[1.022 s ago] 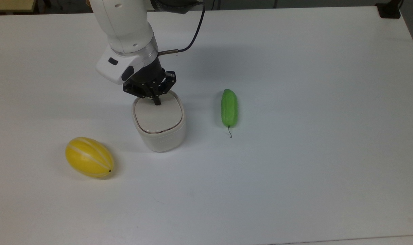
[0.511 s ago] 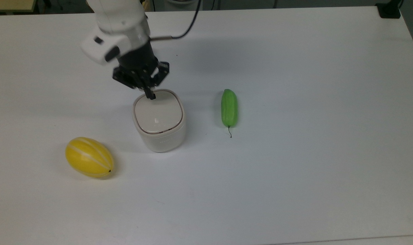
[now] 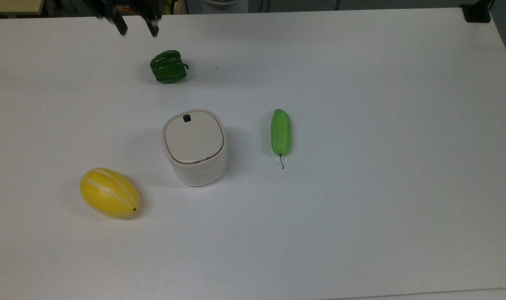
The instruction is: Close garbage bin
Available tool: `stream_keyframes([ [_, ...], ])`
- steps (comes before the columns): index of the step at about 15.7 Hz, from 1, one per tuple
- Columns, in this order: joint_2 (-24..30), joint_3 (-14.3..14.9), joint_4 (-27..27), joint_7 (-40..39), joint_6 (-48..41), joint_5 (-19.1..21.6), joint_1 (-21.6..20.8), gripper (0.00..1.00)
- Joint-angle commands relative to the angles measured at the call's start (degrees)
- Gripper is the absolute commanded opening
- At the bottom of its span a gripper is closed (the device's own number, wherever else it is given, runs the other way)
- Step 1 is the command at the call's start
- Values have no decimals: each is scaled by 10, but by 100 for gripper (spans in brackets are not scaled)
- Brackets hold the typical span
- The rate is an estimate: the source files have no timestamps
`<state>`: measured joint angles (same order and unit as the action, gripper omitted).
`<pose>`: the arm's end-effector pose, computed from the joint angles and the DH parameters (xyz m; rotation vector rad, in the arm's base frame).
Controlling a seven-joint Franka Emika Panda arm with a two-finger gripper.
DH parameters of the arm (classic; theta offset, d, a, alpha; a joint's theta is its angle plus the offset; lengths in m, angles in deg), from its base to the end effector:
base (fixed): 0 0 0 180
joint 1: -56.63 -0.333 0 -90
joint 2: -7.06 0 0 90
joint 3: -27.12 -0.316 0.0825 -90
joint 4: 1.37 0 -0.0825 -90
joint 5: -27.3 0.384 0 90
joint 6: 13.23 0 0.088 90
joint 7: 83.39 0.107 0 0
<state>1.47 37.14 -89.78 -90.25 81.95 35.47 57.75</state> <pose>0.5841 -0.0958 0.5914 -3.0180 0.1284 -0.0626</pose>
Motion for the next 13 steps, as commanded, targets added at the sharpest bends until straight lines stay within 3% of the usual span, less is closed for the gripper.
stream_keyframes([
  [1, 62, -6, -36, 18, -60, -16, 19, 100],
  [13, 73, -13, -29, 18, -70, -26, 49, 100],
])
